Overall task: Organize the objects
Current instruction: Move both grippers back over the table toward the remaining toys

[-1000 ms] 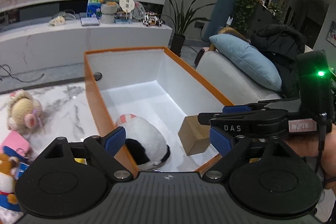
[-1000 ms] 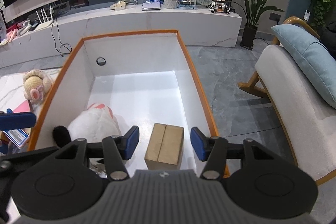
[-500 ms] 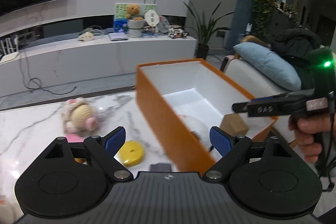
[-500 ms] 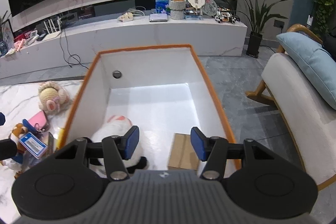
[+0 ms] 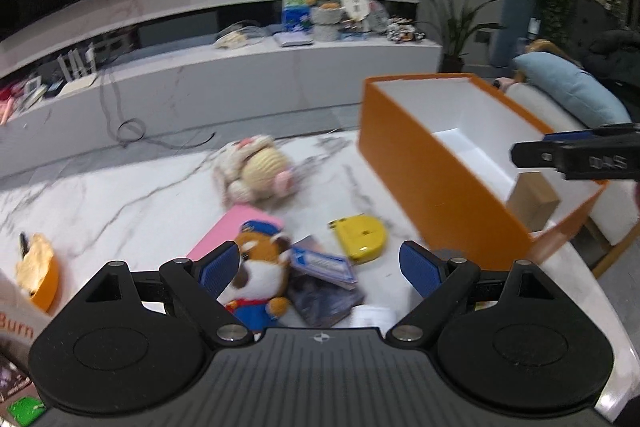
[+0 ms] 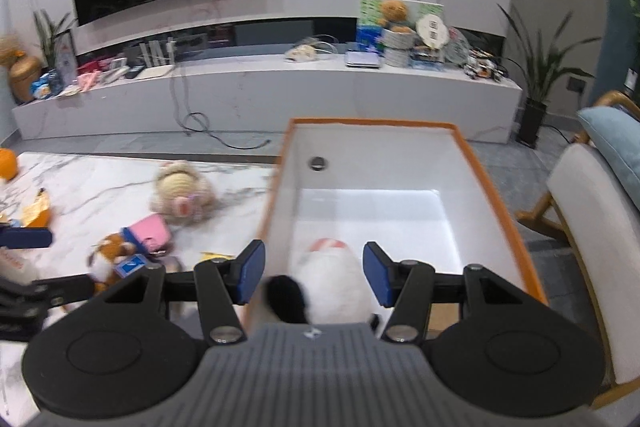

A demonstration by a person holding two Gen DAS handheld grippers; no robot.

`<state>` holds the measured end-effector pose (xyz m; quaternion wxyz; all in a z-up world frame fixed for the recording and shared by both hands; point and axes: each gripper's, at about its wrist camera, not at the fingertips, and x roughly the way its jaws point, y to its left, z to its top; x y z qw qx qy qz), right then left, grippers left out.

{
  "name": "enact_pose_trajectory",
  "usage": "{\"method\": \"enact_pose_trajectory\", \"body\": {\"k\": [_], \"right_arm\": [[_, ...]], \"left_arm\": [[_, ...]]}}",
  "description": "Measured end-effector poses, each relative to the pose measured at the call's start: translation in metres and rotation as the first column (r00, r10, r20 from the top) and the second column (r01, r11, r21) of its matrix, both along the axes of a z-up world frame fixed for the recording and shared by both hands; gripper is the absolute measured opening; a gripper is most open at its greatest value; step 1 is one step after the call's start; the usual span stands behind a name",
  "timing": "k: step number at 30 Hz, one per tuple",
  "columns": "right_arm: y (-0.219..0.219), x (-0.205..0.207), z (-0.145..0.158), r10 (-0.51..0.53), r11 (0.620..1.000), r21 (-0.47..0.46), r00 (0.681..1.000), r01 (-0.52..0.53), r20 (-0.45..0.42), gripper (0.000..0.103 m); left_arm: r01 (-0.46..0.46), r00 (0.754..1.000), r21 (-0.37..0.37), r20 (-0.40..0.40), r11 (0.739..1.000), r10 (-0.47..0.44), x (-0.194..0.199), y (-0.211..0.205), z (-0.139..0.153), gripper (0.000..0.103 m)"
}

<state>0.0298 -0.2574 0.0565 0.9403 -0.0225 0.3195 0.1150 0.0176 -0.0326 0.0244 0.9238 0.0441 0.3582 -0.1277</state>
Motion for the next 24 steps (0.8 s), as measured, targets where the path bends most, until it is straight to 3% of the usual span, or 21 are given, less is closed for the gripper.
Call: {"method": "enact_pose_trajectory", "body": {"k": [10, 15, 19, 24], "right_arm": [[0.064, -0.025, -0.007, 0.173, 0.984, -0.047, 0.985, -0.173, -0.003, 0.057], [0.085, -0.029, -0.019, 0.178, 0.982, -0.041, 0.98, -0.182, -0.088, 0.056], [0.103, -0.041, -0.026, 0.261, 0.964, -0.023, 0.959, -0.266, -0.113, 0.054], [0.122, -0.055, -0.041, 0.289, 0.951, -0.059, 0.938, -0.305, -0.19, 0.053]], "left_arm": [[-0.067, 0.996, 0.035, -0.054, 0.997, 0.069, 0.009, 0.025, -0.019, 0.103], [-0.074, 0.994, 0.054, -0.077, 0.996, 0.078, 0.014, 0.029, -0.025, 0.103], [-0.063, 0.995, 0.065, -0.078, 0.996, 0.068, 0.017, 0.03, -0.029, 0.103], [-0.069, 0.992, 0.077, -0.099, 0.995, 0.076, 0.024, 0.032, -0.04, 0.103]]}}
